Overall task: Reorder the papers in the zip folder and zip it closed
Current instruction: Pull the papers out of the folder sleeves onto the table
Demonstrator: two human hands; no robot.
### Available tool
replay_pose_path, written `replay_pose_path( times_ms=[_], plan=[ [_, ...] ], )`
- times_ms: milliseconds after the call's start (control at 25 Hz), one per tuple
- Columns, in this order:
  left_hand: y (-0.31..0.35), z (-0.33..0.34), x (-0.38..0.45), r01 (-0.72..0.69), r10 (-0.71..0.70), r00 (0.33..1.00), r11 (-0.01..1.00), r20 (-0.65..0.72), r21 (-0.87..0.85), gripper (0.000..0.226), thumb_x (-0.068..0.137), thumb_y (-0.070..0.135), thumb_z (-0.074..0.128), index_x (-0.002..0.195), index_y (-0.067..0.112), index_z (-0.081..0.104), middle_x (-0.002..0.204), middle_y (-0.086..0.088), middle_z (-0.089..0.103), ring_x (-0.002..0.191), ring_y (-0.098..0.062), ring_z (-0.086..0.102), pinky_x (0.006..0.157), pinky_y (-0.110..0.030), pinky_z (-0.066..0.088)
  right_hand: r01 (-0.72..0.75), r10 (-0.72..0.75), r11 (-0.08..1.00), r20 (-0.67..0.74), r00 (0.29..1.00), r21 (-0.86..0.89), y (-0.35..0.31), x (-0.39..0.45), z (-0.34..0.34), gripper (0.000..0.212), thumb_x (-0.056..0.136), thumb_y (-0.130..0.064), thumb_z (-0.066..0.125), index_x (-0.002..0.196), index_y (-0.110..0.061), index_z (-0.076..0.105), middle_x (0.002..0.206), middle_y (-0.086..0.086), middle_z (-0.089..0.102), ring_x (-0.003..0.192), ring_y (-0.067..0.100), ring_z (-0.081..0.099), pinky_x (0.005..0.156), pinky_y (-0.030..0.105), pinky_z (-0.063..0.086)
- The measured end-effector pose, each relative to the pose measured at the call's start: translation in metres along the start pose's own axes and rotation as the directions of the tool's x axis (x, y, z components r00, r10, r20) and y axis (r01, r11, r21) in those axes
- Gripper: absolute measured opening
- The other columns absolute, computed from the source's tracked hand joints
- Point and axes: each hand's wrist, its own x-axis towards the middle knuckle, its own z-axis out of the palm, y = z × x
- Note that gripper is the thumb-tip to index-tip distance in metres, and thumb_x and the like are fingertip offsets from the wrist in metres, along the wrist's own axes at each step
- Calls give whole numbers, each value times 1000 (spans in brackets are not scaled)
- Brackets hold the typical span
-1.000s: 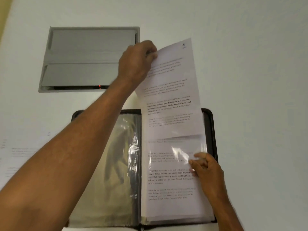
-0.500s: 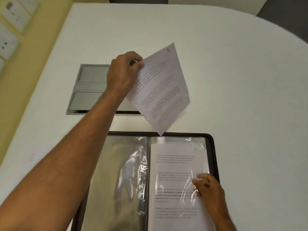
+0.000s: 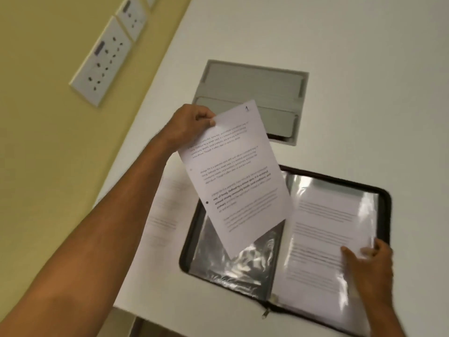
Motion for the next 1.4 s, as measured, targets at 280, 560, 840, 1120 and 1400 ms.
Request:
replay_pose_path(
  times_ms=[280, 560, 840, 1120, 1400],
  plan=[
    [-133, -36, -23, -9, -103, 982, 814, 159, 580, 22, 104, 21, 48, 106, 28, 68, 108, 11, 68, 106, -19, 61, 98, -43, 36, -10, 3, 994, -66, 998, -113, 9, -12, 20, 70, 82, -23, 85, 138, -16, 43, 119, 19, 63, 107, 39, 64, 98, 54, 50],
    [-192, -16, -17, -106, 101, 994, 704, 49, 702, 36, 97, 3, 42, 108, 24, 68, 100, 5, 69, 100, -26, 58, 93, -41, 21, -36, 39, 997, -46, 998, 72, 18, -9, 27, 93, 37, -107, 55, 104, -43, 46, 92, -20, 52, 85, 10, 60, 71, 8, 48],
    [-233, 5, -16, -12, 109, 988, 751, -106, 661, 29, 98, 7, 45, 109, 21, 67, 105, -3, 60, 104, -28, 51, 93, -43, 26, -43, 45, 999, -90, 995, 23, 12, -19, 27, 90, 51, -97, 62, 121, -44, 48, 113, 1, 56, 85, 20, 57, 73, 24, 51],
    [-218, 37, -52, 112, 112, 934, 810, -340, 576, 40, 101, 19, 52, 141, 17, 51, 152, -10, 42, 139, -32, 36, 109, -51, 30, -1, -12, 997, -151, 988, -83, 7, -23, 36, 63, 91, -28, 79, 141, -24, 42, 118, 11, 63, 93, 35, 63, 74, 34, 53],
    [-239, 86, -99, 110, 64, 963, 792, -261, 600, 58, 104, 47, 33, 148, 11, 42, 159, -14, 36, 143, -36, 33, 114, -54, 26, -58, 59, 998, -120, 991, 10, -2, -32, 28, 48, 97, -28, 70, 140, -22, 49, 122, 11, 66, 105, 29, 64, 86, 35, 48]
  ],
)
